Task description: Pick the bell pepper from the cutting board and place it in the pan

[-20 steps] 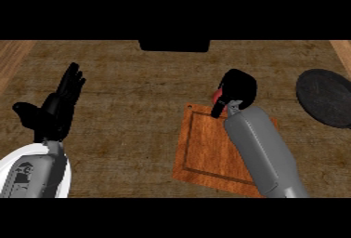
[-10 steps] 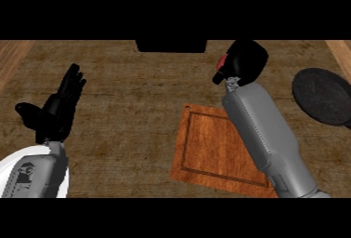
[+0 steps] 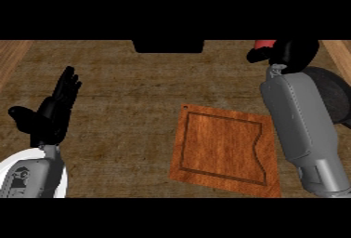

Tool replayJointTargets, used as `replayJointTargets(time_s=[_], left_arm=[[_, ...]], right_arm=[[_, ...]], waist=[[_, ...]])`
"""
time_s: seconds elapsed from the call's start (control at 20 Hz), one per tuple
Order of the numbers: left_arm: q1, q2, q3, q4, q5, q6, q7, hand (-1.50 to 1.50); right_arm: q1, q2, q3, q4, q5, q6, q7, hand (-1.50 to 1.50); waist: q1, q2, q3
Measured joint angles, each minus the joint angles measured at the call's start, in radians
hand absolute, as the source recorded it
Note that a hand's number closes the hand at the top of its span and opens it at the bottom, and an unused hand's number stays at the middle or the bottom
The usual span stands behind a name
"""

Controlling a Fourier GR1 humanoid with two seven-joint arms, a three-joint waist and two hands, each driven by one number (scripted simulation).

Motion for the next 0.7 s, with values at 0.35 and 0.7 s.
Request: replayJointTargets(time_s=[0.35,0.7], left_arm=[[0.003,-0.001,0.012,0.025,0.001,-0.008,-0.027,0.0],[-0.013,-0.007,0.001,0.023,-0.007,-0.009,-0.019,0.0]], right_arm=[[0.108,-0.17,-0.124,0.089,-0.106,-0.095,-0.193,1.5],[0.151,-0.344,-0.219,0.327,-0.145,-0.188,-0.38,1.5]], waist=[[-0.003,0.002,0.0],[0.011,0.008,0.001]])
